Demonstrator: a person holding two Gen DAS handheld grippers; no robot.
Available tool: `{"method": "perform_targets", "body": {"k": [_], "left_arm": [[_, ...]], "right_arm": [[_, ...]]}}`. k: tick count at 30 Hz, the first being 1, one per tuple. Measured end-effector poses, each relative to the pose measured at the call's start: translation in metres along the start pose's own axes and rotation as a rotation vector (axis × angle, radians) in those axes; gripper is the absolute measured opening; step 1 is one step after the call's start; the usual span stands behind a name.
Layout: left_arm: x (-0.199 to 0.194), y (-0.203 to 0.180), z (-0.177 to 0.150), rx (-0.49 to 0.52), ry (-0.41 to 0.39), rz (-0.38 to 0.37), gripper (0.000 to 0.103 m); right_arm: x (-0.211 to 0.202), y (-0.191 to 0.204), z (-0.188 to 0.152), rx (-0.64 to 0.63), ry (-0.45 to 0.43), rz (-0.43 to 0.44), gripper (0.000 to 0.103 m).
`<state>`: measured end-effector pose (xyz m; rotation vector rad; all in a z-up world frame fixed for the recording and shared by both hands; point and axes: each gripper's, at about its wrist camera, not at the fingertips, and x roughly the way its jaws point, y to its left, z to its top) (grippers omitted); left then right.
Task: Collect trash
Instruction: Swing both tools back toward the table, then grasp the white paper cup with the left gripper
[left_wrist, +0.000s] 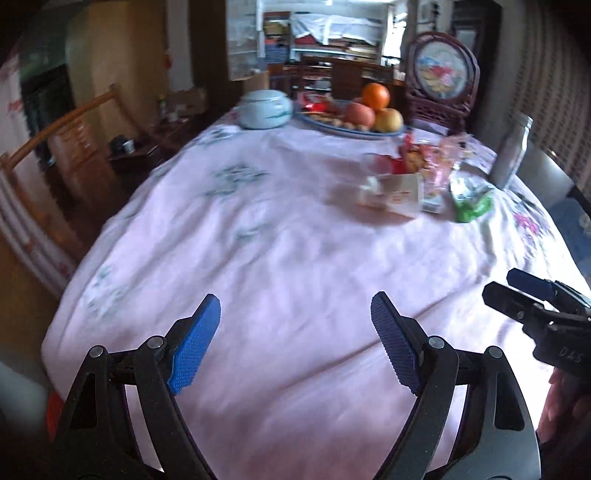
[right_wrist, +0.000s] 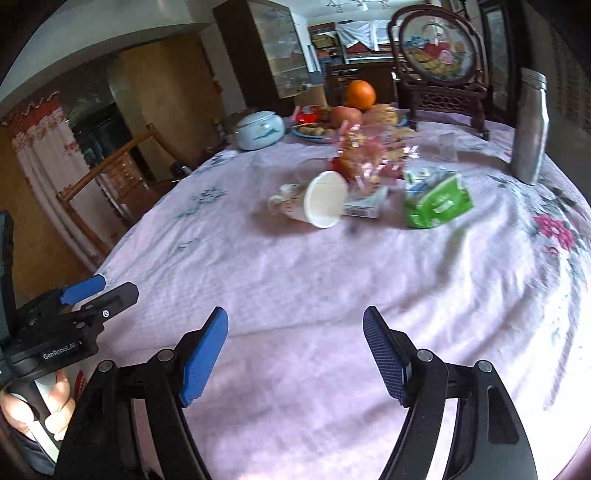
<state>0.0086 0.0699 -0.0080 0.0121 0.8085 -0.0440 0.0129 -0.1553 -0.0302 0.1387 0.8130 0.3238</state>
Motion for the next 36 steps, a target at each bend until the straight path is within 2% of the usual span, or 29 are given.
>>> {"method": "perform_targets", "body": {"k": [2,6,10,14,20,26,29,31,32,34,36], "left_arm": [[0.011,-0.026,0.013,0.032,0.007,-0.021,0.081],[0.025,-0.06,0.036,0.049,0.01,-0.037,0.081],[0.05,-0.091,0.062,0.046,0.016,-0.033,0.081],[0.073,-0.115,0.076,0.069,0.02,0.001,0.081],[0.103,-0.138,0.087,0.124,0.027,0.037,0.081],[0.128,-0.145,0.093,0.167,0.029,0.081,0.079],[0.138,-0.145,0.096,0.192,0.047,0.065,0.066],[0.146,-0.142,0.098,0.19,0.068,0.068,0.052],[0.15,-0.139,0.098,0.185,0.077,0.069,0.049],[0.155,-0.135,0.099,0.182,0.097,0.065,0.034],[0.158,-0.132,0.098,0.194,0.098,0.074,0.03]], "right_arm": [[0.001,-0.022,0.0,0.03,-0.006,-0.045,0.075],[0.004,-0.048,0.002,0.066,-0.005,-0.057,0.075],[0.005,-0.068,0.004,0.097,-0.009,-0.049,0.075],[0.013,-0.083,0.005,0.122,-0.006,-0.021,0.075],[0.018,-0.097,0.005,0.149,-0.005,0.01,0.075],[0.022,-0.11,0.003,0.202,0.006,0.049,0.075],[0.023,-0.11,0.004,0.2,0.01,0.056,0.075],[0.024,-0.109,0.004,0.194,0.015,0.06,0.075],[0.025,-0.108,0.004,0.192,0.015,0.058,0.075],[0.025,-0.108,0.003,0.193,0.017,0.055,0.075],[0.025,-0.108,0.004,0.196,0.02,0.047,0.075]]}}
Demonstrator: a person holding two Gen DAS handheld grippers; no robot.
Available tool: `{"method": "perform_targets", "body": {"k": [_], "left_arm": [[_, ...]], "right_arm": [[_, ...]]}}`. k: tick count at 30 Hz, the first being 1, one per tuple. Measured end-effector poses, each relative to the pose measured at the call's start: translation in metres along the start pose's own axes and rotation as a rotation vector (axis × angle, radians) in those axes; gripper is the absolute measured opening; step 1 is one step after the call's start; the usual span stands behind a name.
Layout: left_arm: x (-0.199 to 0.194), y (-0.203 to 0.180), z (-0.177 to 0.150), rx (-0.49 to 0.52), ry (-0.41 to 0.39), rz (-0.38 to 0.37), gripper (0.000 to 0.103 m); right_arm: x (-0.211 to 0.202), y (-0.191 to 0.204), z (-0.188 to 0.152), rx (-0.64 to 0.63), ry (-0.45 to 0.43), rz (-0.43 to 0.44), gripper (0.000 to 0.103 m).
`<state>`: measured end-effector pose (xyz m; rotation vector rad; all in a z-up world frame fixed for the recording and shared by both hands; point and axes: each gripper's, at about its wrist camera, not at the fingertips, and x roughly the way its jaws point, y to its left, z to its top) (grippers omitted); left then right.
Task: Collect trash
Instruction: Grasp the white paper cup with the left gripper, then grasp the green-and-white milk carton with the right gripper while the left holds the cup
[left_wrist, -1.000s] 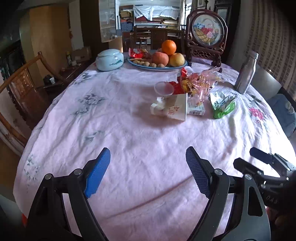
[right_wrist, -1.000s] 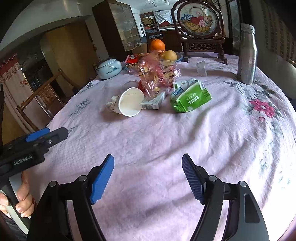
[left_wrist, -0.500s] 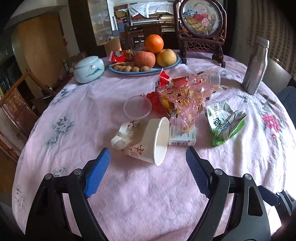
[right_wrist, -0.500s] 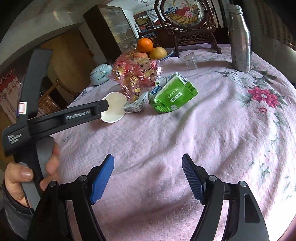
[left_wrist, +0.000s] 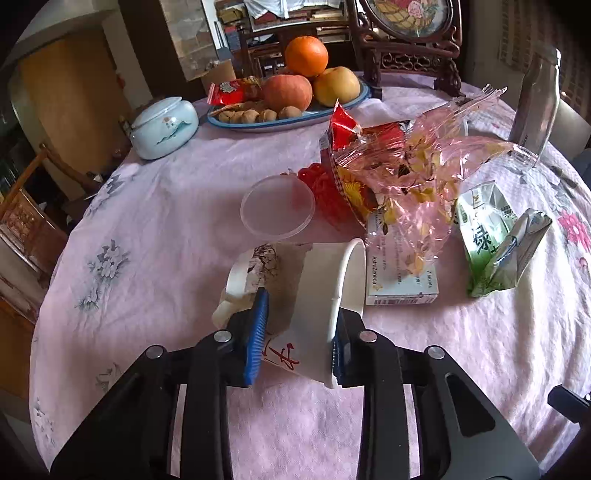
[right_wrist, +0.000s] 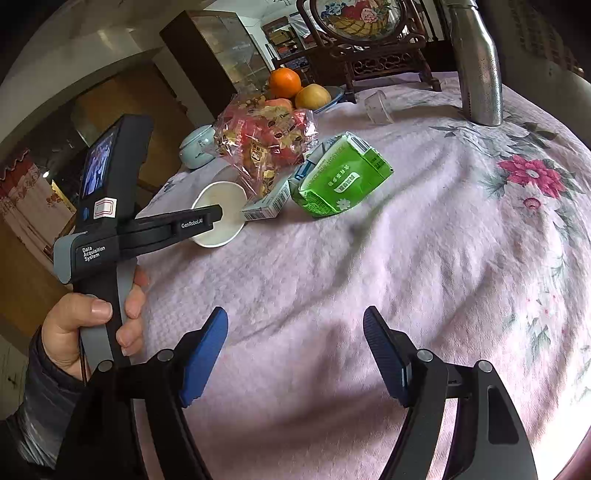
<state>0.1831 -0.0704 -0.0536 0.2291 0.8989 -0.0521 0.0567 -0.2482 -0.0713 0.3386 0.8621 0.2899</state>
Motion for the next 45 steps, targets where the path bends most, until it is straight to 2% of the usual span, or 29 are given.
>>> {"method": "perform_targets", "body": {"k": [7,10,18,25,31,40,45], "left_arm": [[-0.016,0.017,-0.005,-0.025,-0.051,-0.03,0.012],[-0.028,0.027,-0.01,-0.036,-0.077,-0.045,0.008],[-0.055,0.056,-0.039,-0.062,-0.078,-0.076,0.007],[-0.075,0.089,-0.067,-0.12,-0.083,-0.111,0.007],[-0.079,0.104,-0.078,-0.154,-0.077,-0.145,0.007],[-0.072,0.11,-0.08,-0.172,-0.071,-0.178,0.008],[-0.068,0.115,-0.08,-0.18,-0.068,-0.181,0.008]], "right_arm": [[-0.001,0.0,0.0,0.003,0.007,-0.047,0.075],[-0.004,0.001,0.0,0.0,0.009,-0.066,0.075],[-0.013,0.018,0.006,-0.049,-0.004,-0.129,0.075],[-0.005,0.029,0.033,-0.092,-0.021,-0.169,0.075],[0.007,0.02,0.056,-0.017,-0.034,-0.19,0.075],[0.043,0.018,0.095,0.026,-0.034,-0.317,0.075],[0.065,0.006,0.104,0.126,-0.016,-0.353,0.075]]}}
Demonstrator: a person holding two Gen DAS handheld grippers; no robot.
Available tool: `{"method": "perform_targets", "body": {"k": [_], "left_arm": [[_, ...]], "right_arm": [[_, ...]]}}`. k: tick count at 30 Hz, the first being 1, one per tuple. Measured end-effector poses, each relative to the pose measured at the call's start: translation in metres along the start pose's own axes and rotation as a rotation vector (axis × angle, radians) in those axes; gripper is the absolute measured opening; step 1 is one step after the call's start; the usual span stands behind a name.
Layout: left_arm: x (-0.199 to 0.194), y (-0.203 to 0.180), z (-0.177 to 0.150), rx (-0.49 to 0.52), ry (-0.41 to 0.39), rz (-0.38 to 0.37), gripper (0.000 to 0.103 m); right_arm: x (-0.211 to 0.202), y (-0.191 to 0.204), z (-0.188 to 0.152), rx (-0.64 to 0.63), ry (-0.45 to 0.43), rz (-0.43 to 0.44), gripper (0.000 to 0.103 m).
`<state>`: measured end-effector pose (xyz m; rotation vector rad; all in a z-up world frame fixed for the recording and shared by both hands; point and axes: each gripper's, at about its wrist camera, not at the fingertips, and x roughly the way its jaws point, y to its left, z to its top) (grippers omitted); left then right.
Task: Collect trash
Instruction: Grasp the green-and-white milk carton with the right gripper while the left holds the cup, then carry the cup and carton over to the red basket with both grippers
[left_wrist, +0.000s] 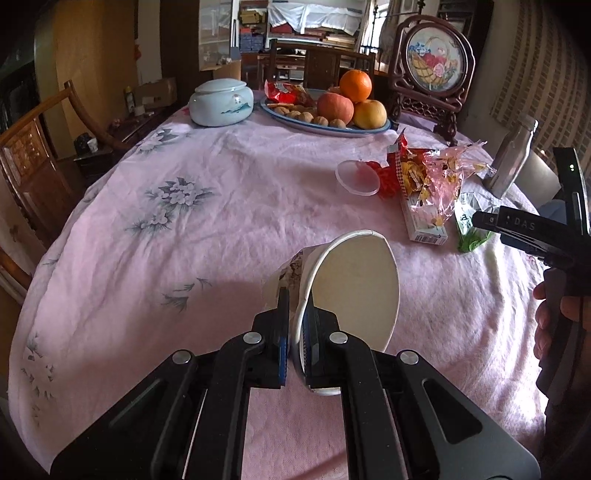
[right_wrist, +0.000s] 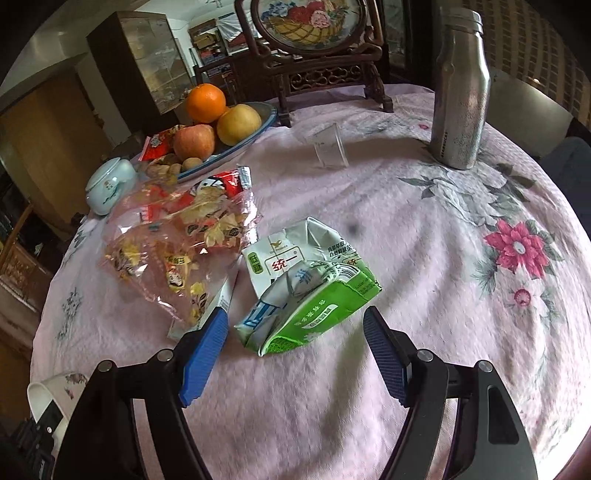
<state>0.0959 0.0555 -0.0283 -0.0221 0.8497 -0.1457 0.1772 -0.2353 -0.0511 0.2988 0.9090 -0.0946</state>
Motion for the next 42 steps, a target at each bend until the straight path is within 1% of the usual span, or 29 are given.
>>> {"method": "perform_targets", "body": {"k": [4,8,10,11,12,13,14,15,18,21,25,30,35,39,42], "left_arm": [[0.001,0.002,0.001,0.005,-0.002,0.0,0.008],[0.002,0.004,0.002,0.0,-0.002,-0.006,0.008],[0.002,0.005,0.002,-0.003,-0.002,-0.008,0.008],[0.002,0.005,0.001,-0.002,-0.001,-0.006,0.008],[0.002,0.005,0.001,-0.002,0.0,-0.005,0.008],[0.002,0.005,0.001,-0.002,0.002,-0.005,0.008],[0.002,0.005,0.001,-0.002,0.002,-0.003,0.008],[0.001,0.005,0.0,-0.003,0.003,-0.002,0.008],[0.0,0.005,-0.001,-0.002,0.004,0.002,0.008],[-0.003,0.004,-0.002,-0.004,0.002,0.005,0.008],[-0.012,0.002,-0.005,-0.001,-0.01,0.009,0.008],[-0.025,0.002,-0.011,0.0,-0.025,0.02,0.008],[-0.042,0.004,-0.022,-0.011,-0.045,0.035,0.008],[-0.058,0.009,-0.037,-0.018,-0.057,0.052,0.008],[-0.071,0.017,-0.048,-0.041,-0.062,0.067,0.007]], "right_arm": [[0.016,0.0,0.004,0.038,0.03,-0.018,0.075],[0.027,-0.003,0.008,0.077,0.054,-0.015,0.075],[0.028,-0.005,0.009,0.087,0.054,-0.021,0.073],[0.027,-0.007,0.009,0.094,0.052,-0.018,0.065],[0.026,-0.009,0.008,0.1,0.056,-0.012,0.055],[0.026,-0.012,0.007,0.108,0.064,-0.001,0.049],[0.025,-0.014,0.007,0.112,0.068,0.005,0.04],[0.024,-0.016,0.006,0.112,0.071,0.008,0.033],[0.021,-0.021,0.003,0.101,0.077,0.019,0.024],[0.013,-0.029,0.0,0.115,0.081,0.037,0.024],[-0.005,-0.037,-0.009,0.1,0.068,0.047,0.024],[-0.034,-0.04,-0.03,0.068,0.047,0.072,0.024],[-0.06,-0.029,-0.057,0.021,0.046,0.144,0.024],[-0.077,-0.01,-0.078,-0.031,0.048,0.199,0.024],[-0.087,0.008,-0.094,-0.072,0.058,0.244,0.024]]}}
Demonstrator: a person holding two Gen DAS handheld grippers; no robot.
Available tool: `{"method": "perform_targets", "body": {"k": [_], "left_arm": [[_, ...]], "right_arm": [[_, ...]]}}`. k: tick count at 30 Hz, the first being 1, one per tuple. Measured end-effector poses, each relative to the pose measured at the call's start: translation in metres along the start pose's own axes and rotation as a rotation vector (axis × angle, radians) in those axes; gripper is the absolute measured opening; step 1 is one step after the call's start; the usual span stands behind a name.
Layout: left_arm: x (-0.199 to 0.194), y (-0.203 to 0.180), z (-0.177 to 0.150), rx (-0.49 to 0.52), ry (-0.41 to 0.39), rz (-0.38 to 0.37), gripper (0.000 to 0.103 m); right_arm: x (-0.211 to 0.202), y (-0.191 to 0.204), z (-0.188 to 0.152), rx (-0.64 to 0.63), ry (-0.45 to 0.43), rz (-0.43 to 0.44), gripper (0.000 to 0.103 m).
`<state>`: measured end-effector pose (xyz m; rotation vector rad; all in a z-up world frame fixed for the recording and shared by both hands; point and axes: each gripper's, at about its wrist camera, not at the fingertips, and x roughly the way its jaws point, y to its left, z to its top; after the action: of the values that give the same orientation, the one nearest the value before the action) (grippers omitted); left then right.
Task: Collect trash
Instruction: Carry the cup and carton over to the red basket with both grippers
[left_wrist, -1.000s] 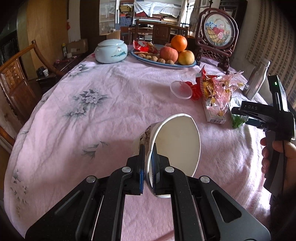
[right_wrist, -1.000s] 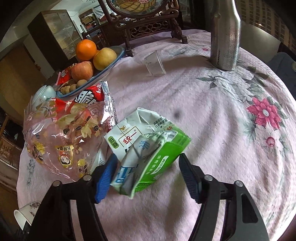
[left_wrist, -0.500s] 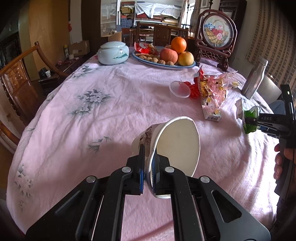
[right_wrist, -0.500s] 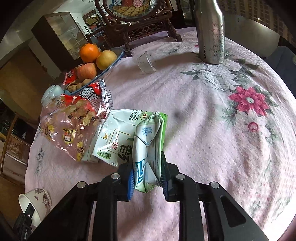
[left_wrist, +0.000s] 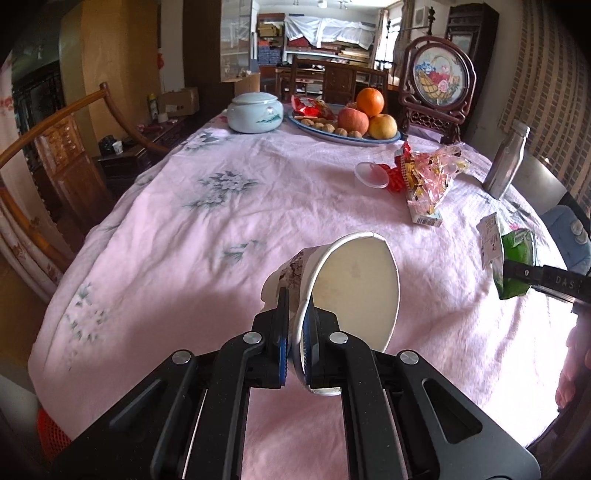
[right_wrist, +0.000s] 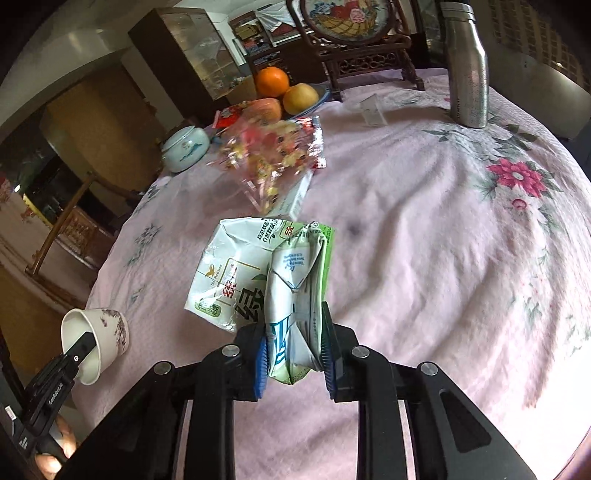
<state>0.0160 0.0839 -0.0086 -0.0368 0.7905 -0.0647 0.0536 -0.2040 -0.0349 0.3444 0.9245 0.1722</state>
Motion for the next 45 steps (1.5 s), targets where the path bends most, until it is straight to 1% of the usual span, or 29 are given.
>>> {"method": "perform_targets", "body": {"k": [7,11,16,20,27,32,36,42,43,45], "left_arm": [[-0.031,0.024,-0.025,-0.055,-0.022,0.025,0.007],[-0.046,0.041,-0.04,-0.075,-0.031,0.051,0.007],[-0.066,0.067,-0.062,-0.123,-0.048,0.083,0.007],[-0.078,0.09,-0.08,-0.167,-0.049,0.102,0.007],[-0.09,0.12,-0.096,-0.228,-0.06,0.118,0.007],[-0.098,0.129,-0.1,-0.247,-0.082,0.11,0.007],[-0.105,0.132,-0.099,-0.252,-0.103,0.097,0.007],[-0.113,0.135,-0.097,-0.254,-0.131,0.101,0.007],[-0.112,0.136,-0.097,-0.252,-0.128,0.107,0.007],[-0.106,0.138,-0.096,-0.26,-0.111,0.095,0.007]], "right_arm": [[-0.003,0.053,-0.038,-0.111,0.053,0.063,0.024],[-0.004,0.08,-0.056,-0.159,0.068,0.103,0.024],[-0.008,0.124,-0.08,-0.261,0.074,0.128,0.024],[-0.009,0.157,-0.097,-0.335,0.092,0.163,0.024],[-0.007,0.204,-0.119,-0.431,0.118,0.196,0.024],[-0.006,0.222,-0.125,-0.465,0.123,0.212,0.024],[-0.008,0.23,-0.126,-0.481,0.116,0.211,0.024],[-0.011,0.238,-0.127,-0.497,0.108,0.219,0.024],[-0.01,0.239,-0.127,-0.497,0.111,0.219,0.024],[-0.008,0.239,-0.126,-0.494,0.112,0.219,0.024]]}}
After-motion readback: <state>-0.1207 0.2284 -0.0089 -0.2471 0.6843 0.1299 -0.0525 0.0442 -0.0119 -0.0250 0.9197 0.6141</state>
